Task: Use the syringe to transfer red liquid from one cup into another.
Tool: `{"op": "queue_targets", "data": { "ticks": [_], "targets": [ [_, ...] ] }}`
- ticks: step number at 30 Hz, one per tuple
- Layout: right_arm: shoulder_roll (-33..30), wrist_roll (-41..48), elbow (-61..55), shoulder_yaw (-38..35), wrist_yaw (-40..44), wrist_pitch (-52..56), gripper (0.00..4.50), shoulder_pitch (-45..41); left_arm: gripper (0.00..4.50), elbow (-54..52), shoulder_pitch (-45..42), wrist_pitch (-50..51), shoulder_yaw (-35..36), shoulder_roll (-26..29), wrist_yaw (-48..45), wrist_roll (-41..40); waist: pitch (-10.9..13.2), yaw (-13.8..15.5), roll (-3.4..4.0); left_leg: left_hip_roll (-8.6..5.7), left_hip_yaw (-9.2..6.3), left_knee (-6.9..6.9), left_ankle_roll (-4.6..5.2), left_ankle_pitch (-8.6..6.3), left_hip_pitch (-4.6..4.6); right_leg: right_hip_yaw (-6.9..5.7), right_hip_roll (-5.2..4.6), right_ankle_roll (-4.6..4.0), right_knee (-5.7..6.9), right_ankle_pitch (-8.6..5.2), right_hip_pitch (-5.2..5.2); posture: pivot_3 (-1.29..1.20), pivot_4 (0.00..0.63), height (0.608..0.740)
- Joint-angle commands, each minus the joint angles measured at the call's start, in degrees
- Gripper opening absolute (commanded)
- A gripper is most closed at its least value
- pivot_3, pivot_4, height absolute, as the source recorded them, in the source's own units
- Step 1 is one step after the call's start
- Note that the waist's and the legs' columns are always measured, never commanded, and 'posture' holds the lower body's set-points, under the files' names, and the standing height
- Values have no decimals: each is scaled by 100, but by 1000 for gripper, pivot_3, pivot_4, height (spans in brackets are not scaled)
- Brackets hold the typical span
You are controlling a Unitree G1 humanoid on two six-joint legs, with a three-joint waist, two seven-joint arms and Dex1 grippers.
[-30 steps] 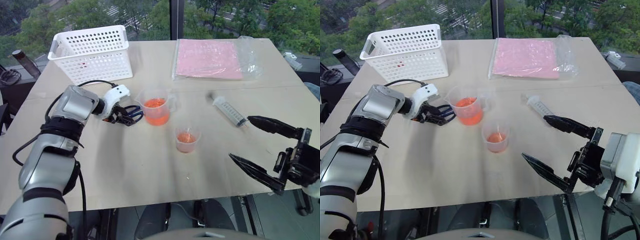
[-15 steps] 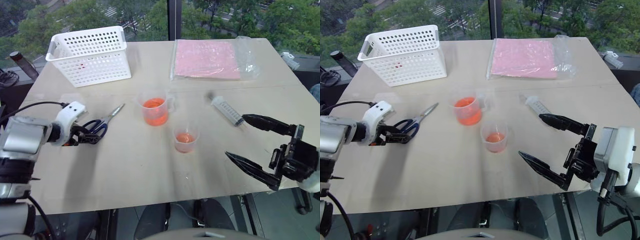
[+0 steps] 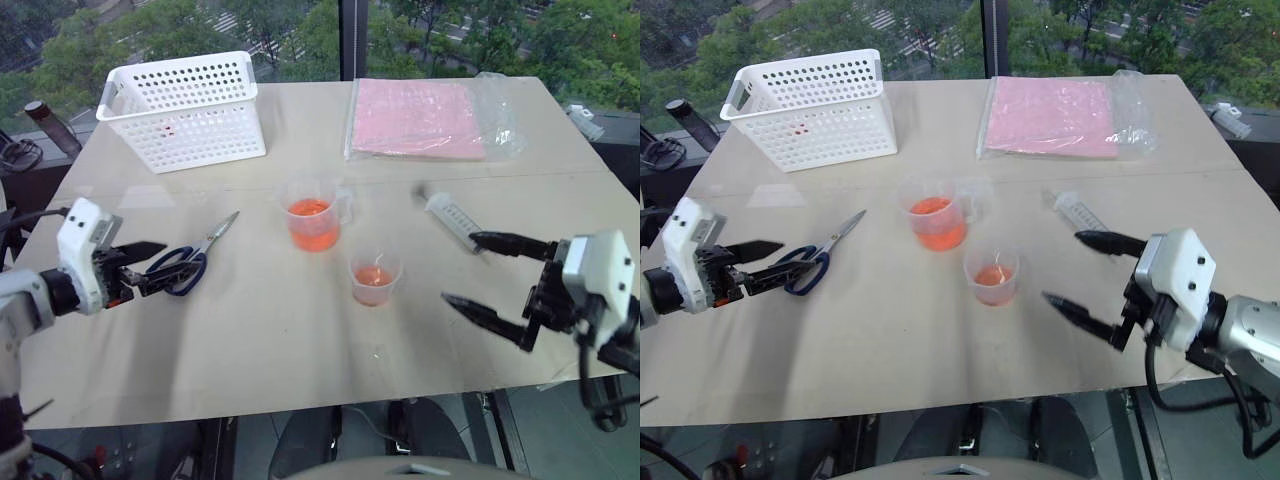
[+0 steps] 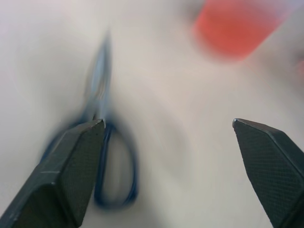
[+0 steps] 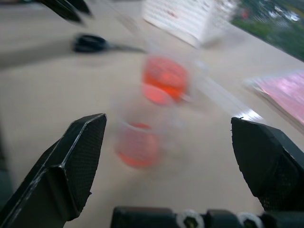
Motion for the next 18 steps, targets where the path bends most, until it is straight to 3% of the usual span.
{"op": "queue_targets", "data": {
  "ticks": [1, 3, 6, 9, 18],
  "targets": [
    [132, 90, 527, 423, -282, 557, 4500, -874, 4455, -783, 182, -41, 672, 43, -931, -1392, 0, 7, 0, 0, -1, 0, -1, 0, 0, -1, 3, -1, 1, 0, -1, 0, 150, 740],
    [44, -381, 765, 917, -492, 977, 4500, -1477, 4455, -1056, 192, 23, 569, 166, -1164, -1920, 4, 29, 12, 0, -6, 3, -1, 1, -3, -9, 2, -16, 0, -6, -1, 0, 150, 740],
    [-4, -1037, 1429, 1854, -920, 2080, 4500, -2594, 4455, -1452, -181, 260, 168, 160, -741, -2614, 0, -1, 31, -3, -3, 4, -1, 1, -1, -8, 0, -19, 0, -8, 1, 0, 150, 740],
    [648, -1023, 2378, 2078, -1183, 2984, 4500, -3520, 4455, -1701, -397, 374, -127, 133, -283, -3146, -1, -25, 20, -5, 2, 5, 1, 2, -1, 0, 6, -19, 2, 1, 0, 0, 150, 740],
    [1558, -1833, 4554, 2644, -885, 3981, 4500, -5183, 4455, -1910, -95, 28, -409, 163, 68, -3223, 2, -112, 26, -8, 12, -8, 1, 1, -24, 6, 14, -8, 2, 8, -29, 0, 150, 740]
  ]
}}
